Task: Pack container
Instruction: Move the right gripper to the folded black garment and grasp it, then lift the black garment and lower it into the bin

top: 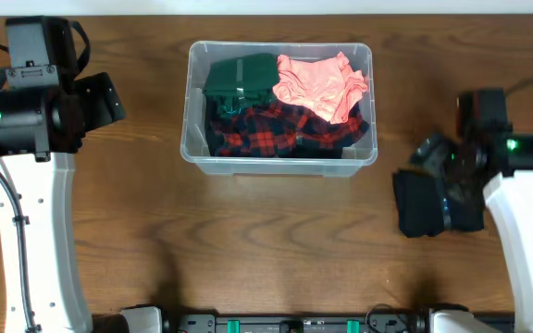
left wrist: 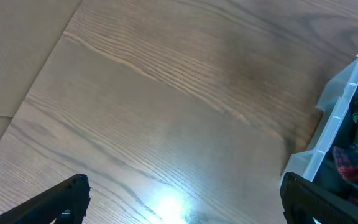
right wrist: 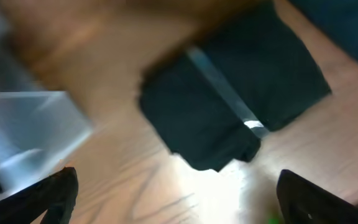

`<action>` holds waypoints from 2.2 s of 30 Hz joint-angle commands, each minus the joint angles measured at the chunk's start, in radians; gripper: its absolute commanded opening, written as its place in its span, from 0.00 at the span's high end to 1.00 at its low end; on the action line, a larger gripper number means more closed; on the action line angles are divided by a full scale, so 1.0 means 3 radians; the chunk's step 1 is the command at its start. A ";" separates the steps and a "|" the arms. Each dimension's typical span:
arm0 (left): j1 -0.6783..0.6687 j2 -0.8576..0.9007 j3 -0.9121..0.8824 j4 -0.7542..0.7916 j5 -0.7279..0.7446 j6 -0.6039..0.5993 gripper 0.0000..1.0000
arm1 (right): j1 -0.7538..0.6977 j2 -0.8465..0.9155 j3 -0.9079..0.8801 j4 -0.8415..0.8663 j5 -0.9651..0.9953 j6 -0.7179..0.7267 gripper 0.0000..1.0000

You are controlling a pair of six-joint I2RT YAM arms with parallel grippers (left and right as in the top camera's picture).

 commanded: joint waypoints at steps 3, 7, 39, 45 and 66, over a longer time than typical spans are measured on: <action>0.0011 -0.0005 0.0018 -0.0008 -0.0041 -0.0006 0.02 | -0.0328 -0.0482 -0.0581 0.0205 0.0134 0.0329 0.01; 0.0011 -0.0005 0.0018 -0.0008 -0.0041 -0.0005 0.02 | -0.0568 -0.0781 -0.0944 0.0343 0.0132 0.0327 0.01; 0.0011 -0.0005 0.0018 -0.0008 -0.0041 -0.0005 0.02 | -0.0879 -0.0819 -0.2874 0.3277 -0.0066 -0.0074 0.53; 0.0011 -0.0005 0.0018 -0.0008 -0.0041 -0.0005 0.02 | -0.0877 -0.0595 -0.2974 0.3660 -0.0067 -0.0072 0.68; 0.0011 -0.0005 0.0018 -0.0008 -0.0041 -0.0006 0.02 | -0.0877 -0.0525 -0.1569 0.2814 -0.1657 -0.1362 0.99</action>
